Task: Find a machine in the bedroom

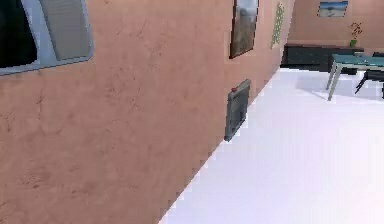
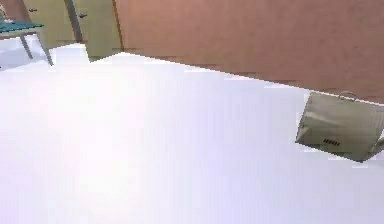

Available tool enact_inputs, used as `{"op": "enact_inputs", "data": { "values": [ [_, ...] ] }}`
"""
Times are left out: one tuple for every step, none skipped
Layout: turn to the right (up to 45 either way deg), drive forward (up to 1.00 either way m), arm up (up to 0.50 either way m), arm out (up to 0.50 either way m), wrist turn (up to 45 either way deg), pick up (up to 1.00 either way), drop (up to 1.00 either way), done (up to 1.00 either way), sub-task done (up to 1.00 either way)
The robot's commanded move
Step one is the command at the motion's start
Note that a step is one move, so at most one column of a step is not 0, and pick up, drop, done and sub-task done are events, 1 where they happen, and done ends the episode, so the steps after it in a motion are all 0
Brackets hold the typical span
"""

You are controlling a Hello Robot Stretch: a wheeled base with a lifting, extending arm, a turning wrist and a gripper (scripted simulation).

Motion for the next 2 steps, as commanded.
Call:
{"op": "enact_inputs", "data": {
  "values": [
    [27.0,0.0,0.0,0.0,0.0,0.0,0.0,0.0,0.0],
    [0.0,1.0,0.0,0.0,0.0,0.0,0.0,0.0,0.0]
  ]
}}
